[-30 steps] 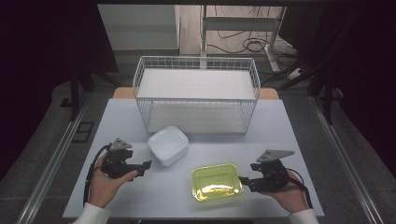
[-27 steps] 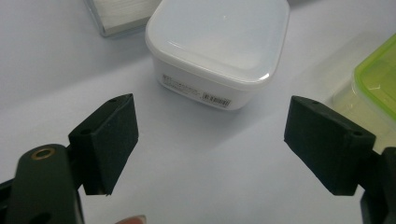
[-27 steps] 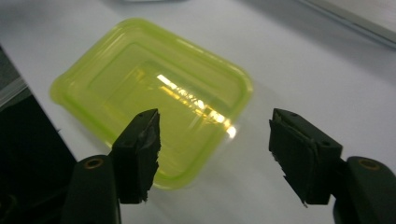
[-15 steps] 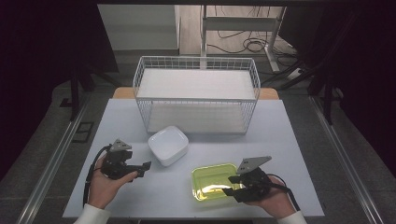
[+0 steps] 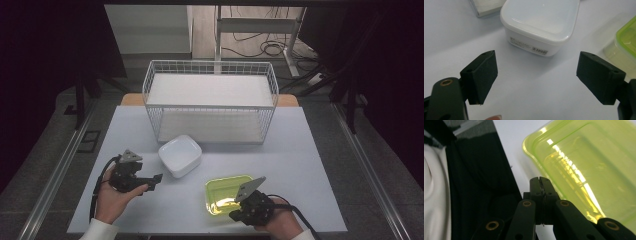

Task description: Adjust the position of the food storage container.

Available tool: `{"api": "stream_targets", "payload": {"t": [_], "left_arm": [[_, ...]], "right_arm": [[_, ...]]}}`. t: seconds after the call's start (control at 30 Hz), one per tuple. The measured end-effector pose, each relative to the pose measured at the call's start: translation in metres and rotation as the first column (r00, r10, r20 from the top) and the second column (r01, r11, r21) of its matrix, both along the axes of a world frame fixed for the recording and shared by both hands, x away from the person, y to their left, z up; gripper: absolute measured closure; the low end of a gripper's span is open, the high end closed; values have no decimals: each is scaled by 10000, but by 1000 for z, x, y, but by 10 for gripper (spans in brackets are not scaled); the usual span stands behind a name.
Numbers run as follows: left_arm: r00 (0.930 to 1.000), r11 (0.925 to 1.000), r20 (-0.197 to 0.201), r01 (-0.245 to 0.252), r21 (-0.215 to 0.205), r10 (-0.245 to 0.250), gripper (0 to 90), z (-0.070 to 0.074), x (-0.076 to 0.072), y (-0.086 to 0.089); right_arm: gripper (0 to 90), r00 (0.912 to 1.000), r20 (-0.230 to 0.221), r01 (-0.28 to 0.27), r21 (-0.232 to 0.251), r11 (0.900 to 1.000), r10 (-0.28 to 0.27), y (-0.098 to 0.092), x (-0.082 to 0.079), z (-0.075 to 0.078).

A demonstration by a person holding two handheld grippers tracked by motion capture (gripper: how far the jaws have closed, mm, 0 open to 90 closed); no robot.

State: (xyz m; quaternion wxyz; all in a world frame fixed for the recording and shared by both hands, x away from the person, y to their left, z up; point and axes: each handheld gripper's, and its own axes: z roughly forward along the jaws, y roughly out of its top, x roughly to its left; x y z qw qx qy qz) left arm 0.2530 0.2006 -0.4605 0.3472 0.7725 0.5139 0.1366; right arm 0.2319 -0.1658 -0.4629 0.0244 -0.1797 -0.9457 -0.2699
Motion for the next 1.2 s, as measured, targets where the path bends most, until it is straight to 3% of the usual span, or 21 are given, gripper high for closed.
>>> {"api": "stream_targets", "payload": {"t": [0.2,0.33,0.6,1.2], "left_arm": [[10000,10000,-13,28,30,-28,169,-1,0,-1],[10000,10000,-15,35,60,-35,169,-1,0,-1],[10000,10000,-30,30,76,-29,169,-1,0,-1],[9999,9997,-80,134,193,-133,167,-3,1,-2]], "right_arm": [[891,9985,106,-532,-741,9958,541,14,-5,-14],[891,9986,393,-307,-994,9946,347,17,-4,-18],[891,9968,718,425,-882,9952,-362,18,3,-20],[891,9856,1191,1296,-744,9888,-1202,20,30,-27]]}}
